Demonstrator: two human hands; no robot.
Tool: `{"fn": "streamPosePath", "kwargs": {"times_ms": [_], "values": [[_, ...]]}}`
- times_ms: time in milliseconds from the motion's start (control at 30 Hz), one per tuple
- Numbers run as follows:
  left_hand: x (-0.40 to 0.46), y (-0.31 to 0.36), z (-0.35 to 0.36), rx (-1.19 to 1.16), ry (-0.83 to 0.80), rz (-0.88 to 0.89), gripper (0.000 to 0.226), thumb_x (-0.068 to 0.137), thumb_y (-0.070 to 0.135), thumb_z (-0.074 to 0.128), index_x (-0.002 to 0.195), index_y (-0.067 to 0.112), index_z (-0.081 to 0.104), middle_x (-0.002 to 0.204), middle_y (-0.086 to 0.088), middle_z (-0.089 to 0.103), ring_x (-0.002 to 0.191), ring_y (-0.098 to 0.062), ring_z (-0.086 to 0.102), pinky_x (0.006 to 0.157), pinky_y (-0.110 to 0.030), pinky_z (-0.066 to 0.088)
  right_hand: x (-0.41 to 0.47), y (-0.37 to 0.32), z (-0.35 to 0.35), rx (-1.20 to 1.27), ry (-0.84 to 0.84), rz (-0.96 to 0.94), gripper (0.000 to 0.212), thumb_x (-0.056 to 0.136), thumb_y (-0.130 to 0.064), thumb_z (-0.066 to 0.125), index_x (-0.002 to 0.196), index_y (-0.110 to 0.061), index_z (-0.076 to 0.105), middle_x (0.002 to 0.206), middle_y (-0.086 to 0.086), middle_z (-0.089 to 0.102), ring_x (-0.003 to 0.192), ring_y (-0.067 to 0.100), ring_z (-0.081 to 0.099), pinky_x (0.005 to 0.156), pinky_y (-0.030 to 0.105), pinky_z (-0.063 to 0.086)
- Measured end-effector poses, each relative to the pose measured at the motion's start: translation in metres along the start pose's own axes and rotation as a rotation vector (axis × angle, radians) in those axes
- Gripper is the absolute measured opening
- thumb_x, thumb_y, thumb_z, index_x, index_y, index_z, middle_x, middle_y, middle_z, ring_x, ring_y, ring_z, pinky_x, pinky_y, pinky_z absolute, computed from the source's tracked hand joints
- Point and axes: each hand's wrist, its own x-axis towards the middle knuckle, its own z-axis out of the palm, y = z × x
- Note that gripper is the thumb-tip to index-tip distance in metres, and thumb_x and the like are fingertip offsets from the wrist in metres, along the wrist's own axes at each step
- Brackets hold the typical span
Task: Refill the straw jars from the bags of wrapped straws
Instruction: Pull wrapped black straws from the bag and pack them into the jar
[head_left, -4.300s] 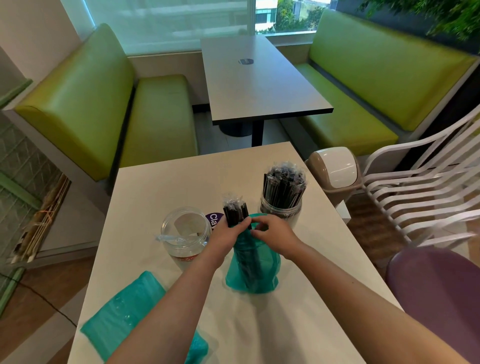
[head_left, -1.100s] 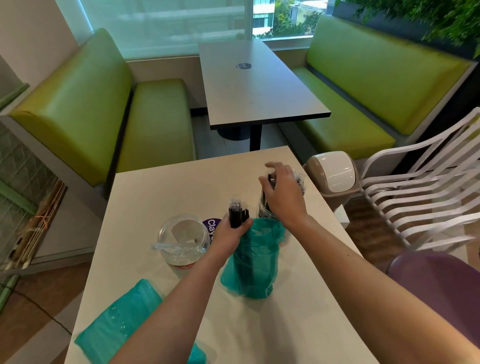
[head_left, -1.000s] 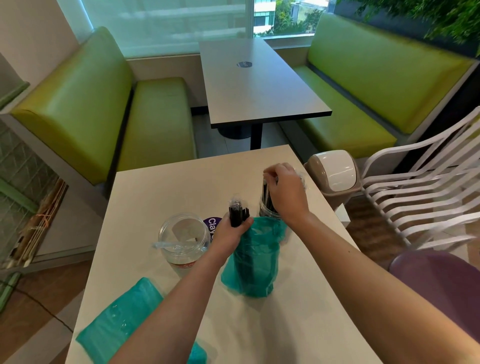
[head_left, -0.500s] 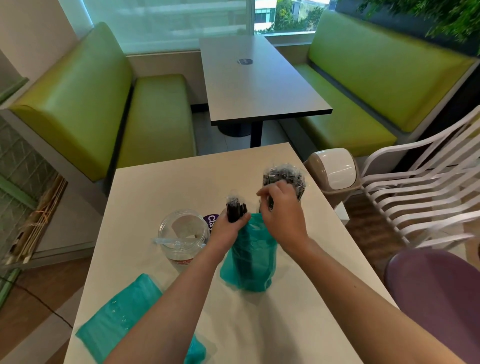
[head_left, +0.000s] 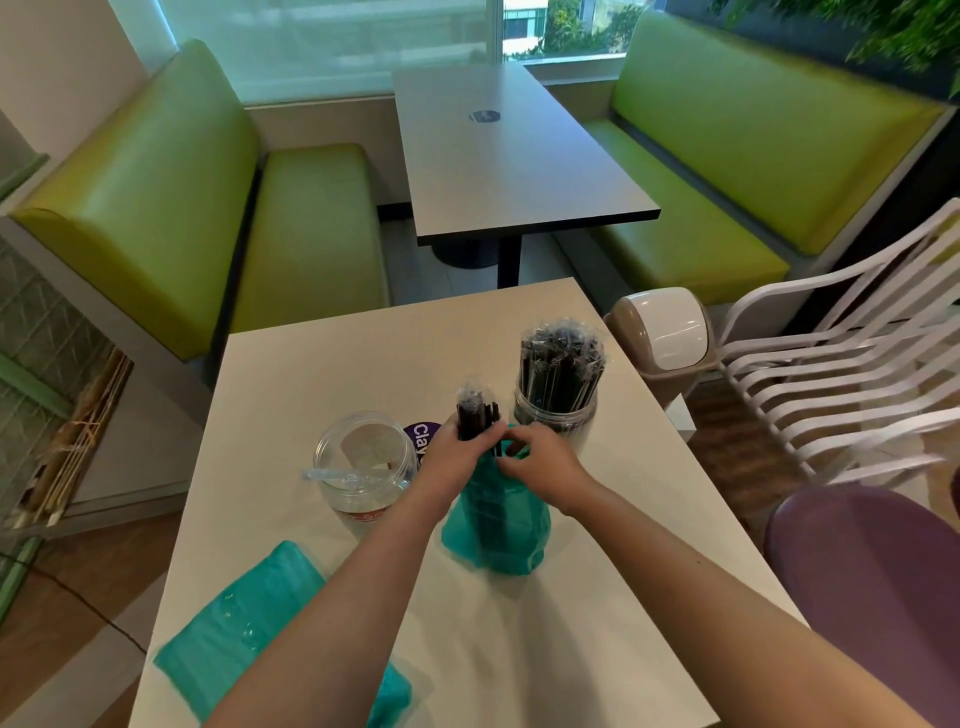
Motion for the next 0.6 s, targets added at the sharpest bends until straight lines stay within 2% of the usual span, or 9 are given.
{"fn": "streamPosePath", "kwargs": {"times_ms": [67,167,267,367,500,600], "values": [[0.0003,-0.0017,0.0,0.026,-0.014,0.008,0.043,0.086,0.032,0.073,0.124,0.015,0.063,0.112,-0.003,0.07,0.103,-0.015,0.064,0.075,-0.02,0.049,0.0004,0.0014,0.0025,0.03,0.023,0.011,0.03,0.086,-0.016,0.068,0.116,-0.018,0.066,0.104,0.004,0.059,0.094,0.018,0.057,0.077,0.028,0.046],[0.0008,-0.0025,-0.0019,0.056,-0.033,0.018,0.043,0.083,0.035,0.076,0.12,0.017,0.063,0.112,-0.001,0.071,0.102,-0.012,0.065,0.082,-0.022,0.051,0.0007,0.0049,0.0051,0.114,0.014,0.049,0.029,0.087,-0.012,0.065,0.115,-0.02,0.066,0.103,0.003,0.067,0.093,0.021,0.063,0.08,0.036,0.054],[0.002,-0.0054,-0.0053,0.045,-0.037,0.013,0.044,0.081,0.035,0.078,0.119,0.021,0.062,0.112,0.001,0.07,0.105,-0.015,0.066,0.094,-0.035,0.053,0.001,0.0062,0.0025,0.154,0.03,0.086,0.022,0.092,-0.014,0.062,0.113,-0.018,0.065,0.096,0.003,0.068,0.084,0.018,0.063,0.074,0.032,0.052],[0.0027,-0.0061,-0.0062,0.041,-0.032,0.005,0.041,0.087,0.032,0.073,0.122,0.015,0.063,0.11,-0.001,0.072,0.104,-0.017,0.067,0.097,-0.04,0.052,0.0014,0.0054,0.0018,0.195,0.03,0.105,0.02,0.094,-0.019,0.062,0.113,-0.017,0.063,0.091,-0.002,0.065,0.08,0.012,0.06,0.069,0.025,0.049],[0.0037,-0.0045,-0.004,0.046,0.009,-0.005,0.027,0.09,0.032,0.069,0.115,0.024,0.062,0.112,0.0,0.07,0.107,-0.017,0.065,0.1,-0.04,0.05,0.0032,0.0044,0.0037,0.234,0.038,0.132,0.025,0.093,-0.024,0.063,0.116,-0.015,0.058,0.106,0.003,0.067,0.098,0.019,0.063,0.088,0.036,0.053],[0.004,-0.0031,-0.0034,0.055,0.011,-0.012,0.027,0.091,0.034,0.067,0.116,0.026,0.06,0.114,0.0,0.069,0.108,-0.017,0.064,0.101,-0.042,0.049,0.0038,0.0043,0.0038,0.271,0.036,0.149,0.027,0.092,-0.023,0.064,0.117,-0.015,0.057,0.107,0.004,0.066,0.098,0.02,0.064,0.089,0.038,0.054]]}}
